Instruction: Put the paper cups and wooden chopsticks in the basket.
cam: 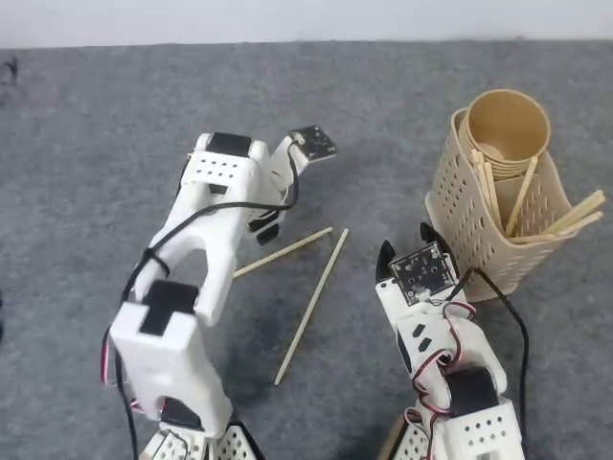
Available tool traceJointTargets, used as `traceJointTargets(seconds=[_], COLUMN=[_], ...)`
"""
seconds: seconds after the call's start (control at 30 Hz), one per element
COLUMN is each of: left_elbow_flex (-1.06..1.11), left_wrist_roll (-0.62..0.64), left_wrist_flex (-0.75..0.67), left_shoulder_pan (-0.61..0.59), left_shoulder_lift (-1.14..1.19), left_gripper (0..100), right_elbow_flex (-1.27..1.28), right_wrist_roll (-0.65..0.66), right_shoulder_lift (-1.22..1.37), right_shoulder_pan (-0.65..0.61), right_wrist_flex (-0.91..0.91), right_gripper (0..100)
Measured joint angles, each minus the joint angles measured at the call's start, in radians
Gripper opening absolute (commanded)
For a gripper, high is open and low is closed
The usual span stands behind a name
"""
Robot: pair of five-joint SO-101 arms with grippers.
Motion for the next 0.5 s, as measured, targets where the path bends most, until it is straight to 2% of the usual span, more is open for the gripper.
traceJointTargets(seconds=[0.2, 0.5], left_elbow_flex=[0.005, -0.003], left_wrist_roll=[-0.014, -0.017], left_wrist_flex=[-0.037, -0.038], left_shoulder_pan=[-0.002, -0.002], left_shoulder_lift=[0.12, 0.172], left_gripper=[12, 12], right_elbow_flex=[0.0, 0.0], right_wrist_roll=[0.0, 0.0], right_shoulder_lift=[0.0, 0.0], right_shoulder_pan=[0.0, 0.0], right_wrist_flex=[0.0, 0.0], right_gripper=[21.0, 21.0])
